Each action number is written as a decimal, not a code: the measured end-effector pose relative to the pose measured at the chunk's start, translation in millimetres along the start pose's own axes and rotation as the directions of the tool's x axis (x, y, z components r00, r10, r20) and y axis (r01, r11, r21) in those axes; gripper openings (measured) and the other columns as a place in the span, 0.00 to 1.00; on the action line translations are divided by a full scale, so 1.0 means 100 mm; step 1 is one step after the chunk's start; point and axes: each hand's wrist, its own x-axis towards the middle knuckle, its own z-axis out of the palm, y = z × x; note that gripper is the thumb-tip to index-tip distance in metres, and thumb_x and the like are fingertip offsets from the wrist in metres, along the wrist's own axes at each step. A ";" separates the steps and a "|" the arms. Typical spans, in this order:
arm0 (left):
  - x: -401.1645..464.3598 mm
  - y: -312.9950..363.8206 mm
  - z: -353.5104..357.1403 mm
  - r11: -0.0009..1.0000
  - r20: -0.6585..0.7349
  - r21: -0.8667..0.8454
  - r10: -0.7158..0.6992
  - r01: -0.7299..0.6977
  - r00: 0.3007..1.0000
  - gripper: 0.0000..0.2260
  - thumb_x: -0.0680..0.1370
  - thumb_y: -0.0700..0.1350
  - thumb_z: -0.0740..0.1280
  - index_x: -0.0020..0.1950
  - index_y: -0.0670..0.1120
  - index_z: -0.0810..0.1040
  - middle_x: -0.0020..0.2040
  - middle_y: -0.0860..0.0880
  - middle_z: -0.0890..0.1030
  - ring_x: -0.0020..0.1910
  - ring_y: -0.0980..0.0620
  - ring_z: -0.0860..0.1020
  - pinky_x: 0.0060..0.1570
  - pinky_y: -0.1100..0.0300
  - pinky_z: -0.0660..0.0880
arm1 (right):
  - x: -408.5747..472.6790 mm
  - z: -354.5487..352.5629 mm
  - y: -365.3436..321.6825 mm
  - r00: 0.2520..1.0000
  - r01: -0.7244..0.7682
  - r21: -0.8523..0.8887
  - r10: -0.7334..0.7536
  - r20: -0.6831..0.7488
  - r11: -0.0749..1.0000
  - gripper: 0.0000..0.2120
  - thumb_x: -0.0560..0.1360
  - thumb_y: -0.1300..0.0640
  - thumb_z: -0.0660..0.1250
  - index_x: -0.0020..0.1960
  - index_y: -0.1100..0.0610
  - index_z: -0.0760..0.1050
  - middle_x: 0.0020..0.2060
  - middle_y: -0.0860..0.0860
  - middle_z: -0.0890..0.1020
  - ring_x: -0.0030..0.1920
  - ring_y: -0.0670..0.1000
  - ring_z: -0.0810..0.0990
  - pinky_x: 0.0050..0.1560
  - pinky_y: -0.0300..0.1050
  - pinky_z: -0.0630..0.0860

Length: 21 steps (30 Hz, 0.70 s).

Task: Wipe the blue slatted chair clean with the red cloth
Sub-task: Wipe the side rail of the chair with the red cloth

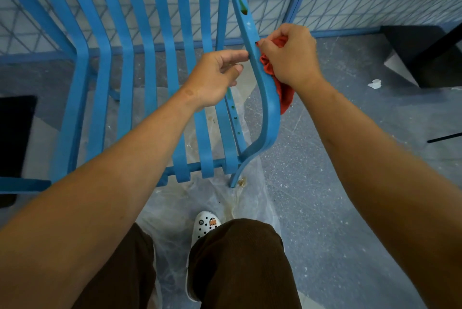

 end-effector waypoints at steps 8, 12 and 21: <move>-0.03 0.05 -0.06 0.998 0.052 -0.050 -0.031 0.034 0.998 0.16 0.84 0.38 0.63 0.72 0.48 0.75 0.67 0.54 0.80 0.65 0.58 0.78 0.60 0.54 0.80 | -0.21 -0.25 -0.04 0.997 -0.001 0.012 0.001 -0.076 1.000 0.08 0.78 0.56 0.71 0.47 0.62 0.81 0.32 0.51 0.85 0.27 0.44 0.83 0.28 0.37 0.77; -0.02 0.05 -0.07 0.996 0.067 -0.079 -0.039 0.044 0.997 0.17 0.85 0.37 0.61 0.73 0.46 0.74 0.67 0.53 0.80 0.65 0.57 0.79 0.58 0.57 0.80 | -0.43 -0.11 -0.02 0.998 0.043 -0.069 -0.040 0.043 0.997 0.05 0.77 0.54 0.71 0.43 0.52 0.82 0.29 0.47 0.85 0.27 0.45 0.84 0.29 0.38 0.79; 0.02 0.06 -0.07 0.981 0.046 -0.177 -0.076 0.083 0.996 0.15 0.85 0.40 0.61 0.72 0.44 0.74 0.62 0.52 0.82 0.62 0.55 0.81 0.58 0.53 0.81 | 0.06 0.13 -0.01 0.999 0.001 -0.054 0.001 0.037 0.999 0.05 0.74 0.51 0.71 0.41 0.50 0.77 0.32 0.49 0.85 0.33 0.49 0.85 0.41 0.56 0.85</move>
